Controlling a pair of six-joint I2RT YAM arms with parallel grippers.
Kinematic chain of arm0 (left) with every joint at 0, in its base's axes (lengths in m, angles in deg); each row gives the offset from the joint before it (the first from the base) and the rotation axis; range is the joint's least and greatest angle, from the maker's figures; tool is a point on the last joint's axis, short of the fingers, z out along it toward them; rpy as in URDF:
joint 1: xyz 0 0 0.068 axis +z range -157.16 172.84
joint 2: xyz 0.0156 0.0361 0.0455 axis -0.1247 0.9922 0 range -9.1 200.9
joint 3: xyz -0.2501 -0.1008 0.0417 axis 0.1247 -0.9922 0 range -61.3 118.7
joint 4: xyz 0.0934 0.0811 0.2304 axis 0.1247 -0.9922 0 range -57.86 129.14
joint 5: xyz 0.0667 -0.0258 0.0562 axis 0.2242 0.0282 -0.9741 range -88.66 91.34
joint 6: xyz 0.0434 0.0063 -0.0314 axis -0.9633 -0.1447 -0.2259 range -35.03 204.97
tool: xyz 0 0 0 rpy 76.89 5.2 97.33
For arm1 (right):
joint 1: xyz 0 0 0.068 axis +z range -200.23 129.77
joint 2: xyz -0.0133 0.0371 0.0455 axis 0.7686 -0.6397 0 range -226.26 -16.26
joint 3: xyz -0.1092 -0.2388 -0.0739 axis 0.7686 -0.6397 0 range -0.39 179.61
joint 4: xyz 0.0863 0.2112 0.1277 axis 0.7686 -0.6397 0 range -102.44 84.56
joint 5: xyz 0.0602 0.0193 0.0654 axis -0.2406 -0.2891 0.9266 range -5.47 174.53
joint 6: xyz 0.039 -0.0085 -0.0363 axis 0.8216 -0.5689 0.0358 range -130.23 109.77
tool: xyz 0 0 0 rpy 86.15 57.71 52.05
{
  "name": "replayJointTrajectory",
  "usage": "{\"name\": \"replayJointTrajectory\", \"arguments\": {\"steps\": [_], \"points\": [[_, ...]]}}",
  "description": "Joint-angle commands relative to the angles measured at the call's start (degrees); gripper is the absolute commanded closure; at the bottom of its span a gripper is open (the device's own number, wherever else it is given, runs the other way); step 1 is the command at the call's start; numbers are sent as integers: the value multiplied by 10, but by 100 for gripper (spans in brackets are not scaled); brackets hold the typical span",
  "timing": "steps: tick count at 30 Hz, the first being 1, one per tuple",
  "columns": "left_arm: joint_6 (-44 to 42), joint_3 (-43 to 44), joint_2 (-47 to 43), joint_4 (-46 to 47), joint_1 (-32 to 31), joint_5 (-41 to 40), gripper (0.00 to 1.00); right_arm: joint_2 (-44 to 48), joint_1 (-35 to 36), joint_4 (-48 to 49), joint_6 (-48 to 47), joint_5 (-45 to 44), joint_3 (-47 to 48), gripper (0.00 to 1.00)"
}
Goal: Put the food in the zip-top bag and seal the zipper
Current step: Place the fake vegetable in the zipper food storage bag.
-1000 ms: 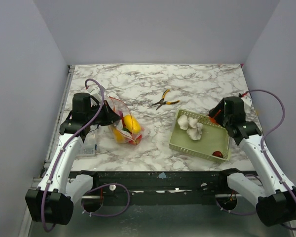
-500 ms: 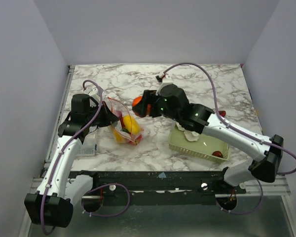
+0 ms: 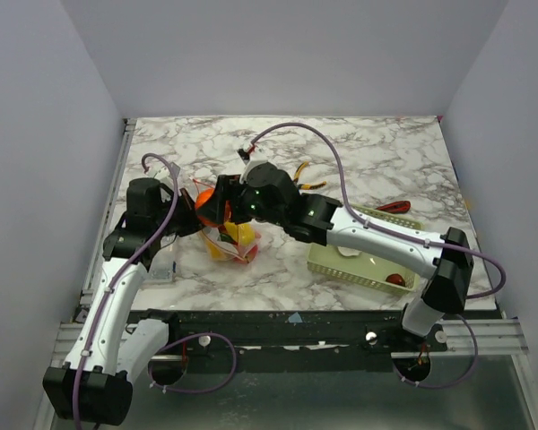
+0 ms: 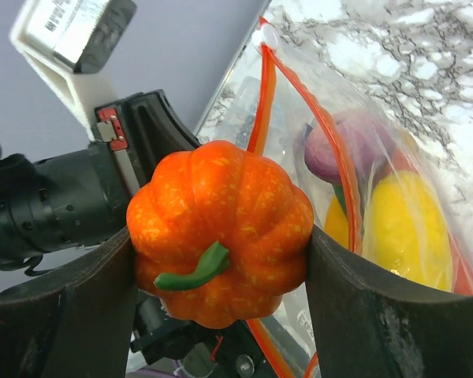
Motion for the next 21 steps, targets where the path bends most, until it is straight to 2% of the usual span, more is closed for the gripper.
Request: {"name": "replayJointTrajectory", "arguments": {"steps": [1,4,6,8,11,13,18,21], "points": [[51,-25,-30,33,-2,-11,100,-23,23,-54,7,-116,13,77],[61,-30,-37,30,-2,-25,100,-52,27,-122,-12,-149,50,73],[65,-35,-38,31,-3,-23,100,-64,36,-152,-25,-178,71,65],[69,-41,-42,35,-3,-23,100,-64,43,-159,-38,-202,72,50],[74,-46,-49,34,-2,-23,100,-67,44,-150,-62,-180,76,24],[73,-46,-53,30,-3,-23,100,-82,45,-175,-77,-171,105,15],[59,-45,-59,16,-2,-40,100,-88,45,-216,-97,-155,149,3],[57,-44,-57,11,-3,-38,100,-76,45,-223,-102,-149,153,0]]}}
